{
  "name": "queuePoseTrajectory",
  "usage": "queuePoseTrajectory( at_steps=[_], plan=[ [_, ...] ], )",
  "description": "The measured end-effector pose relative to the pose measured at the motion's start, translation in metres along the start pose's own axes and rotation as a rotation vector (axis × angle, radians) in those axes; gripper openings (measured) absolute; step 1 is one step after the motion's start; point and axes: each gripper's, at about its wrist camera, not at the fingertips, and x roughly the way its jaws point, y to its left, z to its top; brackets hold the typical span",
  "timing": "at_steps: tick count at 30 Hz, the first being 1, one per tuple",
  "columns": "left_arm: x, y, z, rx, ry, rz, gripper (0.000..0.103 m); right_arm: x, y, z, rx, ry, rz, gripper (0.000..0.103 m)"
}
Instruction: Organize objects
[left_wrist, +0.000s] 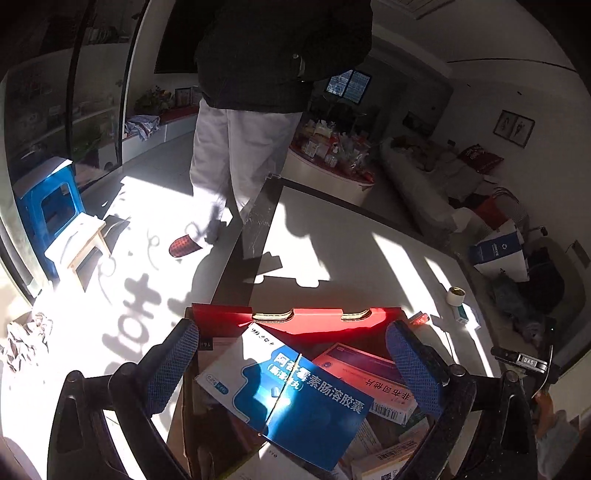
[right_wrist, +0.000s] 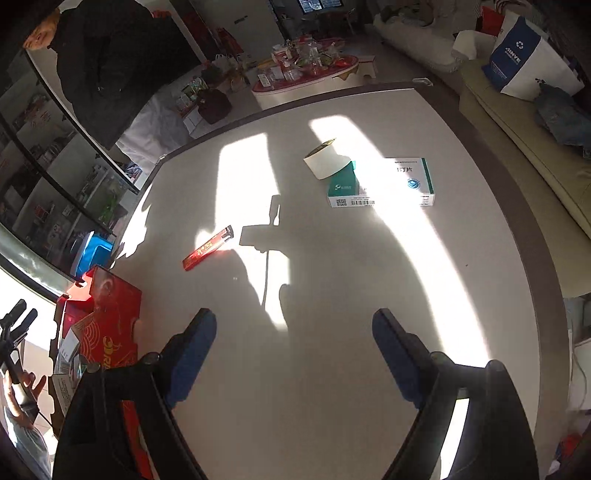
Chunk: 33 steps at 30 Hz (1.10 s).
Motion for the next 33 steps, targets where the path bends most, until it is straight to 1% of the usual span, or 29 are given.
queuePoseTrajectory(
  at_steps=[1,3,4,6,8,10,12,13,16,17,19,20,22,24,25,26,28,30,32,33],
  plan=[
    [-0.007,-0.010,0.001,-0.005,-0.006,-0.025,0.103,0.005,-0.009,0.010,-0.030,-0.002,-0.016,0.086],
    [-0.016,-0.035,0.002,-0.008,0.002,-0.067,0.103,0.015,-0.025,0.029,-0.058,0.006,-0.020,0.086],
    [-0.015,-0.049,0.004,-0.005,0.016,-0.088,0.103,0.020,-0.034,0.038,-0.053,0.004,-0.009,0.086],
    [-0.005,-0.082,0.008,-0.002,0.059,-0.175,0.103,0.029,-0.053,0.055,-0.012,-0.004,0.031,0.086],
    [0.016,-0.121,0.014,-0.002,0.119,-0.296,0.103,0.036,-0.068,0.072,0.031,-0.021,0.081,0.086],
    [0.043,-0.160,0.020,0.001,0.175,-0.390,0.103,0.047,-0.079,0.088,0.056,-0.022,0.140,0.086],
    [0.074,-0.197,0.025,0.010,0.226,-0.451,0.103,0.059,-0.084,0.104,0.049,-0.024,0.173,0.086],
    [0.091,-0.214,0.027,0.018,0.251,-0.463,0.103,0.064,-0.085,0.111,0.034,-0.024,0.177,0.086],
    [0.132,-0.253,0.029,0.033,0.326,-0.478,0.103,0.086,-0.082,0.129,-0.020,0.013,0.195,0.086],
    [0.143,-0.263,0.030,0.038,0.346,-0.481,0.103,0.095,-0.082,0.133,-0.036,0.042,0.207,0.086],
    [0.162,-0.276,0.030,0.047,0.375,-0.463,0.103,0.108,-0.080,0.134,-0.067,0.095,0.207,0.086],
    [0.170,-0.279,0.030,0.051,0.387,-0.448,0.103,0.111,-0.080,0.132,-0.077,0.118,0.214,0.086],
    [0.184,-0.285,0.028,0.057,0.398,-0.417,0.103,0.109,-0.076,0.121,-0.118,0.145,0.257,0.086],
    [0.197,-0.289,0.024,0.062,0.417,-0.391,0.103,0.102,-0.068,0.105,-0.191,0.157,0.251,0.086],
    [0.205,-0.291,0.022,0.065,0.427,-0.378,0.103,0.098,-0.061,0.097,-0.233,0.160,0.234,0.086],
    [0.212,-0.295,0.020,0.071,0.431,-0.365,0.103,0.095,-0.054,0.088,-0.277,0.159,0.199,0.086],
    [0.226,-0.304,0.017,0.096,0.432,-0.335,0.103,0.094,-0.038,0.076,-0.360,0.155,0.104,0.086],
    [0.240,-0.313,0.016,0.131,0.414,-0.293,0.103,0.097,-0.026,0.069,-0.406,0.154,0.012,0.086],
    [0.255,-0.325,0.017,0.157,0.402,-0.269,0.103,0.100,-0.017,0.063,-0.446,0.142,-0.091,0.078],
    [0.262,-0.332,0.017,0.167,0.397,-0.260,0.103,0.097,-0.016,0.061,-0.452,0.130,-0.092,0.062]
  ],
)
